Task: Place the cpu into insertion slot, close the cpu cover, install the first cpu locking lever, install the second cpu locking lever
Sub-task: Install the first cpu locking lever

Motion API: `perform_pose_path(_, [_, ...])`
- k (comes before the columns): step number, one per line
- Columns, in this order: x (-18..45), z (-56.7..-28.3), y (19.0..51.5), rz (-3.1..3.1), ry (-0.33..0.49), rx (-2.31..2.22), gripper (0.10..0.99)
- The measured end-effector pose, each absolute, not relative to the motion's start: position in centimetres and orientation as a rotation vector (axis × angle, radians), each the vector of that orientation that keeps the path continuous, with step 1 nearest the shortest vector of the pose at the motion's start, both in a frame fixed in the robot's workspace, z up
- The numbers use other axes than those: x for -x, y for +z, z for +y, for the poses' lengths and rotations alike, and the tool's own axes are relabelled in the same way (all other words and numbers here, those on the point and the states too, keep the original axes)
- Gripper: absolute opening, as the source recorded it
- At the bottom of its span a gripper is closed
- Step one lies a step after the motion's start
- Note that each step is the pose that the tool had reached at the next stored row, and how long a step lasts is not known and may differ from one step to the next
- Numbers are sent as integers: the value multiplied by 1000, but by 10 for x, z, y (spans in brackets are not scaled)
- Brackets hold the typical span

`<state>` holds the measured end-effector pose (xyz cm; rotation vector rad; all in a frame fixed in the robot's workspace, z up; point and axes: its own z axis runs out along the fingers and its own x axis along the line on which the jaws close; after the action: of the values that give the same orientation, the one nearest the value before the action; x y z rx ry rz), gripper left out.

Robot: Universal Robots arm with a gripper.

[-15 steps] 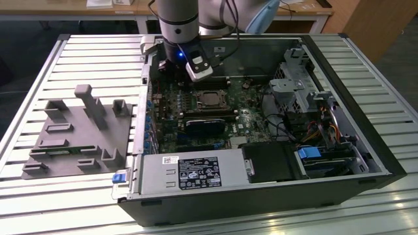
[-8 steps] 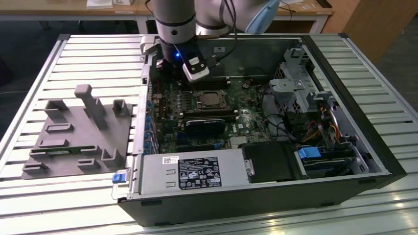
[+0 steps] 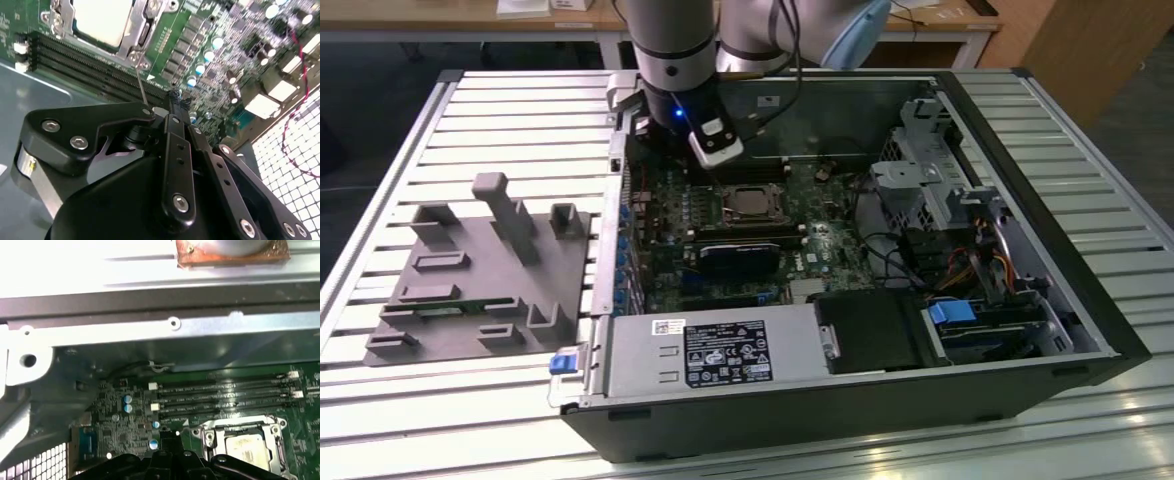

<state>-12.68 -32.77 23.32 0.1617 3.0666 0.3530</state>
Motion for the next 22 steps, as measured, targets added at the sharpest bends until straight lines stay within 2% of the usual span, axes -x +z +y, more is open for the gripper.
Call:
perform_pose_path(5, [127,-328,233,3063,393,-163,106])
perform_pose_path(22, [91,-328,233,3063,396,-163,106])
